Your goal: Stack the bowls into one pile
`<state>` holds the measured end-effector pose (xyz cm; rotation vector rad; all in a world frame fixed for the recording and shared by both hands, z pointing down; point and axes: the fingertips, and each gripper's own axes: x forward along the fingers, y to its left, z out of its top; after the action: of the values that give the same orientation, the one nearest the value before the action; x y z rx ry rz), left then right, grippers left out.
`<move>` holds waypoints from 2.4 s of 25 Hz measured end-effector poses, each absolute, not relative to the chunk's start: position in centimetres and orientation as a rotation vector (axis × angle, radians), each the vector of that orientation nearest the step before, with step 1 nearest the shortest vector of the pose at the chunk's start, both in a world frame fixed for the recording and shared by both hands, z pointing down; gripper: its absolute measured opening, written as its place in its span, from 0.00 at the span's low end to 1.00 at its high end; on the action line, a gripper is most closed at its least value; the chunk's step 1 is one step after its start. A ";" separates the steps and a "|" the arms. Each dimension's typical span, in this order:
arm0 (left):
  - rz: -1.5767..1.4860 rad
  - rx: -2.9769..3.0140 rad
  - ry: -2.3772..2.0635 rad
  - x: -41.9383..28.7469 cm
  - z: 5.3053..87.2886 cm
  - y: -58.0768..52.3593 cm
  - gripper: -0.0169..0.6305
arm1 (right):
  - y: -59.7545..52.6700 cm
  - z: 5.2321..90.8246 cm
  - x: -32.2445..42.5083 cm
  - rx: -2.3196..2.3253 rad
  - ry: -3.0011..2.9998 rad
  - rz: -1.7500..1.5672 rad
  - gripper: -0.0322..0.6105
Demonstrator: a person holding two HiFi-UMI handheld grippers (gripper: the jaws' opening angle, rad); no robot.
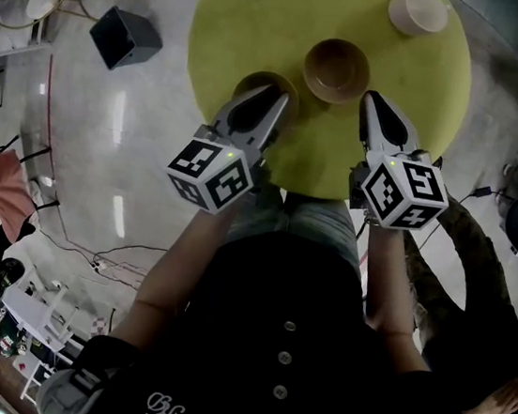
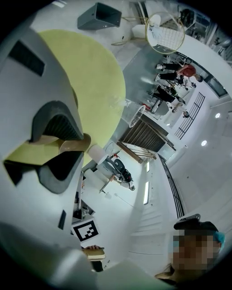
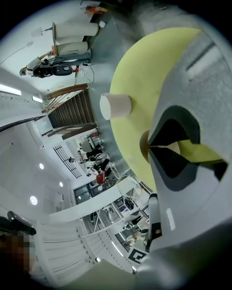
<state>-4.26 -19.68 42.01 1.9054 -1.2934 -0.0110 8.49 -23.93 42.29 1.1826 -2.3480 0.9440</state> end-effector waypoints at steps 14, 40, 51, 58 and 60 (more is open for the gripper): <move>-0.020 1.853 -1.268 -3.2 43.2 -20.6 0.15 | -25.2 45.6 8.9 1.160 -2.259 0.986 0.14; -0.009 1.855 -1.234 -2.9 43.9 -20.9 0.15 | -26.2 48.0 8.5 1.193 -2.197 1.011 0.07; -0.038 1.874 -1.259 -4.0 42.2 -18.5 0.15 | -24.1 45.5 8.0 1.220 -2.234 0.975 0.06; -0.073 1.878 -1.291 -5.2 41.1 -16.7 0.15 | -23.0 42.7 7.8 1.249 -2.298 0.939 0.06; -0.076 1.874 -1.310 -5.9 41.0 -16.1 0.15 | -22.6 42.0 7.4 1.244 -2.318 0.932 0.06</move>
<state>-5.91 -16.06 40.97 1.8736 -1.3102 -0.0759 7.45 -22.62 41.96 1.2441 -2.3179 0.9323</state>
